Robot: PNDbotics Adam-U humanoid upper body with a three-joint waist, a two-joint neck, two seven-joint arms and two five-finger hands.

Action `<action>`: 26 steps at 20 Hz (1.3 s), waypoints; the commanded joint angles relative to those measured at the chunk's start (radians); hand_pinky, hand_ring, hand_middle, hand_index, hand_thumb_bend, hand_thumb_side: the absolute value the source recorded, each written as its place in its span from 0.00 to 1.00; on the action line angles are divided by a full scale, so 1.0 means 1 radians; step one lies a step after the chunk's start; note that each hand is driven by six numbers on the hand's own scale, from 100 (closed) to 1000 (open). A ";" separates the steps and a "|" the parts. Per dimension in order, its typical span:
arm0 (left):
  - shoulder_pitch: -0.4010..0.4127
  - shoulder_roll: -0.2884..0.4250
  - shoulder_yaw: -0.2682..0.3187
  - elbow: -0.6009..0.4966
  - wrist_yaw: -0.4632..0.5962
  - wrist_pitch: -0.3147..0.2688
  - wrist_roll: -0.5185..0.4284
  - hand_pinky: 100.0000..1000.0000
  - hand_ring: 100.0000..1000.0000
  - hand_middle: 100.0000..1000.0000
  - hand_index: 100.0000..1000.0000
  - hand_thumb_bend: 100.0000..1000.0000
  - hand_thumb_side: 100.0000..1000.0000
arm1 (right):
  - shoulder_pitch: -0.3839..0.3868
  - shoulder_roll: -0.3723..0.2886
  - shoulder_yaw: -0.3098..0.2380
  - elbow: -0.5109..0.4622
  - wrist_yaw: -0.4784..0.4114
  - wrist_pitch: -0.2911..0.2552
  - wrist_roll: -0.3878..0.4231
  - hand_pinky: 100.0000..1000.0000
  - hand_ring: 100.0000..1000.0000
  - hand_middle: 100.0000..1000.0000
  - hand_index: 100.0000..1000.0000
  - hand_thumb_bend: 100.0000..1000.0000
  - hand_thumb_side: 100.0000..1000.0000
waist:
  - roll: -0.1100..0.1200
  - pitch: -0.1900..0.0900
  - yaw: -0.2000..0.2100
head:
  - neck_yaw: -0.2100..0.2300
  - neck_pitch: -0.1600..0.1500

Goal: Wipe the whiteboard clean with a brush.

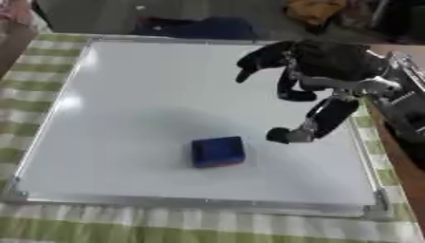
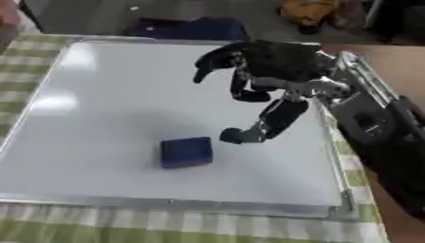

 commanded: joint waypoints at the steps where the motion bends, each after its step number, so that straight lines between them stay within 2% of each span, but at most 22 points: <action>1: -0.010 0.009 0.003 -0.019 0.005 0.002 0.000 0.47 0.50 0.48 0.35 0.05 1.00 | -0.005 -0.002 -0.003 -0.029 -0.028 -0.093 0.125 0.86 0.92 0.75 0.00 0.28 0.62 | 0.003 -0.015 -0.002 | 0.010 0.000; 13: -0.005 0.011 0.004 -0.019 0.003 0.007 -0.002 0.47 0.50 0.48 0.35 0.05 1.00 | 0.013 0.046 -0.004 -0.046 -0.067 -0.060 0.171 0.86 0.91 0.71 0.00 0.25 0.63 | -0.003 -0.015 -0.013 | 0.026 0.007; 23: -0.004 0.011 0.002 -0.019 0.002 0.010 -0.007 0.47 0.50 0.48 0.35 0.04 1.00 | -0.011 0.099 0.013 -0.040 -0.022 -0.012 0.166 0.85 0.90 0.70 0.01 0.23 0.65 | -0.005 -0.012 -0.008 | 0.020 0.011; 26: -0.003 0.012 0.001 -0.019 0.002 0.010 -0.008 0.47 0.50 0.48 0.35 0.04 1.00 | -0.021 0.115 0.022 -0.030 -0.013 -0.002 0.168 0.85 0.90 0.69 0.06 0.22 0.66 | -0.005 -0.011 -0.006 | 0.017 0.012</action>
